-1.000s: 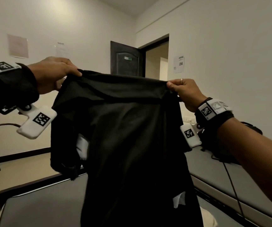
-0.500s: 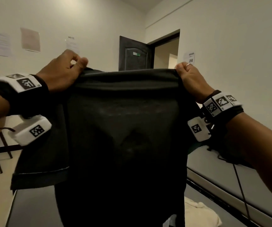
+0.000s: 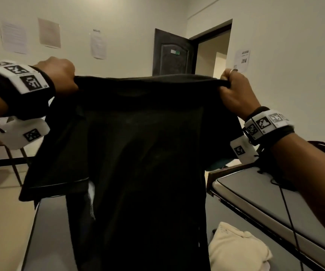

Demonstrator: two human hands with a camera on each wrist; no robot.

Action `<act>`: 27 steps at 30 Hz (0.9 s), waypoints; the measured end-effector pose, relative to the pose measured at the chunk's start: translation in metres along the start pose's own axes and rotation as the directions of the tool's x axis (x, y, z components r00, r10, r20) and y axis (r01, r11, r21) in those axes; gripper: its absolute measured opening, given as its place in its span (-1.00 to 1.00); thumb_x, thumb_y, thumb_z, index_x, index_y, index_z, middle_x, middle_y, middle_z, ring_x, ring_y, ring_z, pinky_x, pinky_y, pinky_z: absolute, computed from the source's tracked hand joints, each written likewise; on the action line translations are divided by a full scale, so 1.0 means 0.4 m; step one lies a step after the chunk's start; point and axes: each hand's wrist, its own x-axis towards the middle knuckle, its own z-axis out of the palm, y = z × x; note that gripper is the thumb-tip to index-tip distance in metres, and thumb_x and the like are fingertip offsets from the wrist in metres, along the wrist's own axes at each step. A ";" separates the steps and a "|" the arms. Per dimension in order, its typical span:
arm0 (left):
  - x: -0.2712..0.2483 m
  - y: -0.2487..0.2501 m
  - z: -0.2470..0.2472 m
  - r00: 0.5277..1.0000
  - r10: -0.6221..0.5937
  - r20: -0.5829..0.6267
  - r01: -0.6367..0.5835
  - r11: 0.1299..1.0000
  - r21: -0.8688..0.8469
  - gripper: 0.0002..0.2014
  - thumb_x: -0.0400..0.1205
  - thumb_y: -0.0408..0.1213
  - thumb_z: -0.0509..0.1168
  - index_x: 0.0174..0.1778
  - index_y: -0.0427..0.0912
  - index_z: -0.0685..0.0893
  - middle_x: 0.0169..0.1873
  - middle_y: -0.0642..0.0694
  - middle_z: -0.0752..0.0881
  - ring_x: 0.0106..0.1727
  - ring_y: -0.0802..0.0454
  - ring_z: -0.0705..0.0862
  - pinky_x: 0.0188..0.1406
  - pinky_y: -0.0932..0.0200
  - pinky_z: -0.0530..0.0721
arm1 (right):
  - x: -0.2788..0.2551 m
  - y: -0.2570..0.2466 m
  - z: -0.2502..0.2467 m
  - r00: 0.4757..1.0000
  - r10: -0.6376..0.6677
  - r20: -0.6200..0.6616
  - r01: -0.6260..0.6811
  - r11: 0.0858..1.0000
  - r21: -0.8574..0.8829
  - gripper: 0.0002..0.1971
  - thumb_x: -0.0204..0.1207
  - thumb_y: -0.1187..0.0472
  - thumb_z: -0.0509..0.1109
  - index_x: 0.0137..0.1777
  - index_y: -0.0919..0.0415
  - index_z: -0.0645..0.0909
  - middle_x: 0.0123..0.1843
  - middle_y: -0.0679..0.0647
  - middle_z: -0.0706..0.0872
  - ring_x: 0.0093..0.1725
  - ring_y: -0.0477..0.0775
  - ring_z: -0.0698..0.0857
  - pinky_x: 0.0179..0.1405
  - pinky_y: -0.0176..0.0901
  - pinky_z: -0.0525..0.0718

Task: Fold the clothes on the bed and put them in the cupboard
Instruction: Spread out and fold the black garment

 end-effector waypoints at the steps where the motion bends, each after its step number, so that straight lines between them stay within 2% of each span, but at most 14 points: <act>1: 0.002 0.000 -0.001 0.999 -0.045 -0.007 0.045 0.999 0.001 -0.75 0.55 -0.32 0.42 -0.39 -0.36 0.63 -0.41 -0.35 0.66 -0.36 -0.24 0.66 -0.37 0.09 0.56 | 0.007 -0.003 0.009 0.998 0.060 0.012 -0.061 0.997 0.044 -0.81 0.70 0.27 0.28 -0.16 0.09 0.43 -0.22 -0.03 0.53 -0.26 -0.19 0.47 -0.25 -0.53 0.42; 3: 0.000 -0.002 0.001 0.992 -0.126 0.033 0.126 0.992 0.010 -0.75 0.59 -0.34 0.37 -0.36 -0.43 0.63 -0.35 -0.38 0.68 -0.34 -0.24 0.66 -0.33 0.10 0.54 | 0.017 -0.003 0.026 0.973 0.173 0.151 -0.190 0.976 0.105 -0.84 0.74 0.20 0.26 -0.11 0.08 0.44 -0.23 0.00 0.53 -0.33 -0.10 0.48 -0.38 -0.37 0.46; 6: -0.009 -0.016 0.027 0.958 -0.211 0.196 0.227 0.972 -0.061 -0.78 0.68 -0.48 0.25 -0.21 -0.59 0.59 -0.14 -0.49 0.66 -0.22 -0.29 0.63 -0.16 0.00 0.57 | 0.013 -0.002 0.036 0.902 0.256 0.347 -0.336 0.921 0.196 -0.83 0.75 0.21 0.27 -0.12 0.08 0.45 -0.24 0.06 0.55 -0.35 -0.08 0.52 -0.45 -0.34 0.53; 9: 0.005 -0.063 0.073 0.908 -0.199 0.369 0.267 0.954 -0.140 -0.74 0.68 -0.62 0.16 -0.35 -0.52 0.53 -0.18 -0.52 0.59 -0.23 -0.37 0.65 -0.19 -0.19 0.64 | -0.005 -0.008 0.037 0.825 0.279 0.492 -0.489 0.788 0.373 -0.85 0.73 0.29 0.29 -0.09 0.11 0.53 -0.21 0.09 0.64 -0.37 -0.09 0.67 -0.48 -0.36 0.64; 10: -0.006 -0.068 0.074 0.906 -0.188 0.380 0.273 0.944 -0.185 -0.75 0.71 -0.59 0.13 -0.31 -0.49 0.51 -0.19 -0.50 0.58 -0.23 -0.37 0.65 -0.30 -0.24 0.69 | -0.012 -0.006 0.037 0.786 0.269 0.556 -0.543 0.732 0.413 -0.88 0.71 0.31 0.29 -0.05 0.13 0.57 -0.17 0.11 0.69 -0.33 -0.07 0.73 -0.42 -0.31 0.71; 12: -0.015 -0.070 0.074 0.913 -0.224 0.341 0.341 0.878 -0.336 -0.83 0.76 -0.47 0.10 -0.06 -0.44 0.56 -0.11 -0.44 0.61 -0.35 -0.21 0.57 -0.77 0.00 0.64 | -0.029 0.007 0.036 0.707 0.205 0.676 -0.627 0.625 0.466 -0.88 0.70 0.33 0.28 0.10 0.16 0.63 -0.06 0.14 0.77 -0.15 0.03 0.81 -0.19 -0.19 0.82; 14: -0.015 -0.066 0.081 0.941 -0.211 0.265 0.323 0.795 -0.514 -0.78 0.75 -0.49 0.07 0.14 -0.21 0.60 0.04 -0.39 0.64 -0.46 -0.06 0.55 -0.91 0.24 0.51 | -0.046 0.026 0.038 0.662 0.155 0.733 -0.672 0.557 0.488 -0.79 0.70 0.33 0.22 0.23 0.20 0.63 0.03 0.15 0.79 -0.03 0.09 0.81 -0.05 -0.12 0.83; 16: -0.013 -0.066 0.092 0.966 -0.121 0.229 0.249 0.681 -0.689 -0.65 0.68 -0.60 0.01 0.05 -0.19 0.65 0.03 -0.38 0.67 -0.47 -0.01 0.66 -0.70 0.20 0.69 | -0.058 0.046 0.042 0.651 0.156 0.743 -0.696 0.512 0.503 -0.70 0.62 0.32 0.24 0.31 0.26 0.61 0.09 0.18 0.80 0.05 0.14 0.80 0.07 -0.07 0.81; 17: -0.015 -0.063 0.096 0.971 -0.094 0.220 0.230 0.624 -0.747 -0.67 0.67 -0.59 0.05 -0.02 -0.20 0.69 0.01 -0.37 0.70 -0.36 -0.07 0.71 -0.46 0.11 0.79 | -0.059 0.058 0.044 0.655 0.153 0.740 -0.702 0.484 0.522 -0.62 0.51 0.30 0.32 0.34 0.29 0.60 0.11 0.20 0.79 0.09 0.16 0.77 0.15 -0.04 0.76; 19: -0.016 -0.067 0.098 0.980 -0.086 0.177 0.190 0.646 -0.739 -0.79 0.67 -0.47 0.22 -0.09 -0.12 0.71 -0.04 -0.26 0.74 -0.19 -0.13 0.70 0.01 0.02 0.73 | -0.053 0.076 0.040 0.656 0.128 0.744 -0.713 0.427 0.556 -0.42 0.26 0.19 0.45 0.33 0.32 0.58 0.08 0.19 0.78 0.06 0.15 0.75 0.17 0.01 0.70; 21: -0.016 -0.080 0.092 0.992 -0.005 0.126 0.086 0.758 -0.646 -0.76 0.59 -0.53 0.32 -0.08 -0.06 0.74 -0.09 -0.16 0.76 -0.11 -0.12 0.70 0.13 0.02 0.63 | -0.044 0.087 0.031 0.636 0.096 0.766 -0.735 0.381 0.562 -0.37 0.27 0.12 0.31 0.38 0.35 0.58 0.03 0.18 0.76 -0.02 0.12 0.75 0.11 0.00 0.68; 23: -0.017 -0.096 0.096 0.980 0.088 0.178 0.030 0.820 -0.571 -0.60 0.52 -0.68 0.28 -0.04 -0.05 0.76 -0.08 -0.15 0.79 -0.06 -0.13 0.73 0.10 0.01 0.65 | -0.042 0.094 0.027 0.600 0.115 0.792 -0.755 0.408 0.513 -0.33 0.33 0.14 0.16 0.47 0.34 0.57 -0.03 0.18 0.69 -0.08 0.09 0.69 0.08 -0.03 0.65; 25: -0.015 -0.117 0.102 0.950 0.137 0.280 0.045 0.829 -0.557 -0.48 0.49 -0.82 0.19 0.04 -0.10 0.75 -0.08 -0.17 0.79 -0.06 -0.15 0.73 0.00 0.00 0.72 | -0.047 0.098 0.035 0.568 0.157 0.808 -0.740 0.528 0.417 -0.48 0.45 0.31 0.12 0.40 0.30 0.62 0.00 0.20 0.71 -0.11 0.06 0.69 -0.06 -0.14 0.72; 27: -0.008 -0.136 0.111 0.924 0.183 0.335 0.017 0.856 -0.516 -0.45 0.49 -0.86 0.14 0.05 -0.12 0.72 -0.10 -0.15 0.81 -0.13 -0.12 0.75 -0.20 0.08 0.79 | -0.061 0.099 0.043 0.520 0.163 0.839 -0.685 0.666 0.295 -0.56 0.61 0.51 0.11 0.39 0.27 0.62 0.16 0.22 0.76 -0.03 0.10 0.78 -0.13 -0.19 0.80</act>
